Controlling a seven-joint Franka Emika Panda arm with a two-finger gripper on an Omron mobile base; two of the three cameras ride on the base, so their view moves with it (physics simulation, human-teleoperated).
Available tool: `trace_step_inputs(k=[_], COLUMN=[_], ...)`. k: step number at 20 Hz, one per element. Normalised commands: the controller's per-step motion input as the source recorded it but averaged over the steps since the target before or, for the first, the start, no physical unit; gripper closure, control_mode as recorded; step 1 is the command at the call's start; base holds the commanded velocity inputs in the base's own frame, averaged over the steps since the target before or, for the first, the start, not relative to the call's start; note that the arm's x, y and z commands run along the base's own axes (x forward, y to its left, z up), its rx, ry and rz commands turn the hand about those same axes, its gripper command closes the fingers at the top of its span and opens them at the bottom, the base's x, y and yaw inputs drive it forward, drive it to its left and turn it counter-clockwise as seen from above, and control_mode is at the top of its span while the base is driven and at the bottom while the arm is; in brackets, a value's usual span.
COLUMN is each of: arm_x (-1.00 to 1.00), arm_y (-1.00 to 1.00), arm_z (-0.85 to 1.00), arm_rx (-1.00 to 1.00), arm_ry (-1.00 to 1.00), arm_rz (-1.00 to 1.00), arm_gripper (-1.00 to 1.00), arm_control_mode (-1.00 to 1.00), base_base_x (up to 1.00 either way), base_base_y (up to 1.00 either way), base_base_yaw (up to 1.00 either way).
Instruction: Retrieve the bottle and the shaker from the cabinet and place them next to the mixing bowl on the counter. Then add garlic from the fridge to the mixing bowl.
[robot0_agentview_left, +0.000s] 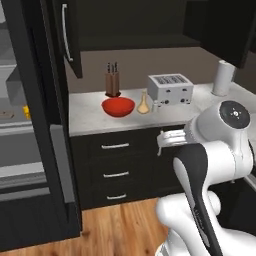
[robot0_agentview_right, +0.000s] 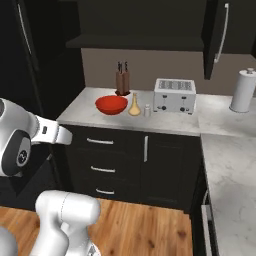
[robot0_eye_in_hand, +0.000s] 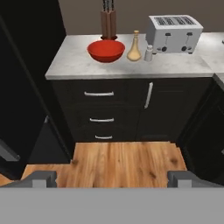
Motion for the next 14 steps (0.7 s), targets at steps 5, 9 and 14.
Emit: trace_step_inputs(k=[5, 9, 14], arm_x=[0.0, 0.0, 0.0], arm_y=[0.0, 0.0, 0.0], arm_z=[0.0, 0.0, 0.0], arm_rx=[0.0, 0.0, 0.0], arm_ry=[0.0, 0.0, 0.0], arm_rz=[0.0, 0.0, 0.0], arm_gripper=[-1.0, -1.0, -1.0], arm_control_mode=[1.0, 1.0, 1.0], base_base_x=[-0.03, -0.12, -0.51], base_base_y=[0.03, 0.17, 0.31], base_base_yaw=[0.23, 0.31, 0.36])
